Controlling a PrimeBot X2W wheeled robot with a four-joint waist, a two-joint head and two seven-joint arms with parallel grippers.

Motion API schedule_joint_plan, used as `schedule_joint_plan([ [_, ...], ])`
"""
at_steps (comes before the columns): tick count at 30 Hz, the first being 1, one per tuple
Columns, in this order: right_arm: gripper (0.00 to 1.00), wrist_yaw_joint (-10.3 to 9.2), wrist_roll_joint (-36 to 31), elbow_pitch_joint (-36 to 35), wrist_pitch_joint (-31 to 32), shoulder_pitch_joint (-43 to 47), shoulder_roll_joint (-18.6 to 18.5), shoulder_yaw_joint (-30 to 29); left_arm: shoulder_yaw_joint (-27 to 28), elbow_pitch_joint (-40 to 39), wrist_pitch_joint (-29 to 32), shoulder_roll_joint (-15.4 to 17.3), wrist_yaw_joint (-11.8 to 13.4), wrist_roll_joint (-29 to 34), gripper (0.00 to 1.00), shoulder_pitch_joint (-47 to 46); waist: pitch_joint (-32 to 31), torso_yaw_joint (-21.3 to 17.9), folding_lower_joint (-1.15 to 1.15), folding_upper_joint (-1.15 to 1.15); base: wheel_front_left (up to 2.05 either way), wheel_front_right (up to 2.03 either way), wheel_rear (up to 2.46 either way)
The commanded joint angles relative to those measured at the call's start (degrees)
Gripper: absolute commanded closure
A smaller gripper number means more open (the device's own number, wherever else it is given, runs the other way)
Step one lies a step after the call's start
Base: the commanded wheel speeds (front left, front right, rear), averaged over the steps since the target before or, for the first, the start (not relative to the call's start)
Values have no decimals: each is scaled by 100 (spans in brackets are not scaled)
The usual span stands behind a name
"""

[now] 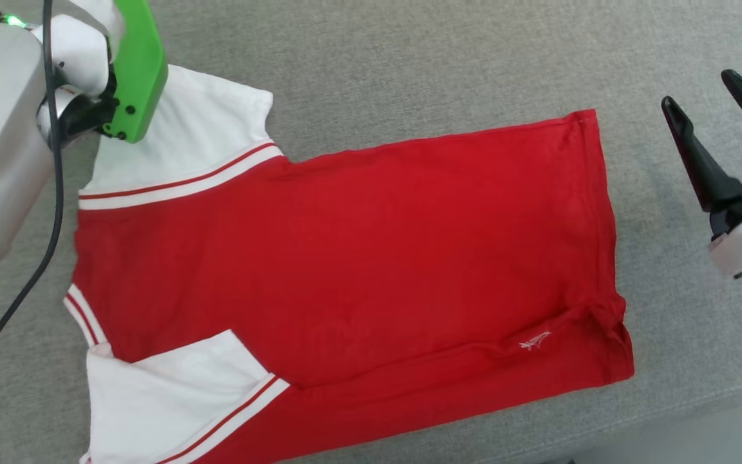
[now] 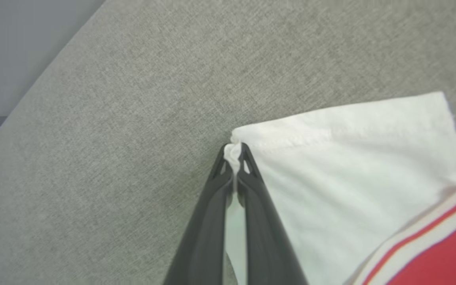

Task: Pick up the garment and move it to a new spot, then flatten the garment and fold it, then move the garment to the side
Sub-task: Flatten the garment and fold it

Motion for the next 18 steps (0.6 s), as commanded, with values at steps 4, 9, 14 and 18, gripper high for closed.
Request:
schedule_joint_plan([
  [4, 0, -3, 841, 175, 1463, -786, -660, 817, -17, -177, -422, -111, -39, 59, 100, 48, -286, 338, 0, 0, 0, 0, 0],
  [9, 0, -3, 1608, 517, 2941, -1610, -1166, 1710, -130, -540, -683, -143, -53, 121, 100, -8, -323, 560, 0, 0, 0, 0, 0],
  [14, 0, -3, 2164, 1263, 4117, -2582, -1220, 2476, -302, -989, -772, -177, -58, 147, 100, -82, -212, 837, 0, 0, 0, 0, 0],
  [18, 0, -3, 2245, 1776, 4328, -2879, -1086, 2821, -344, -1139, -834, -212, -59, 170, 100, -138, -111, 956, 0, 0, 0, 0, 0],
])
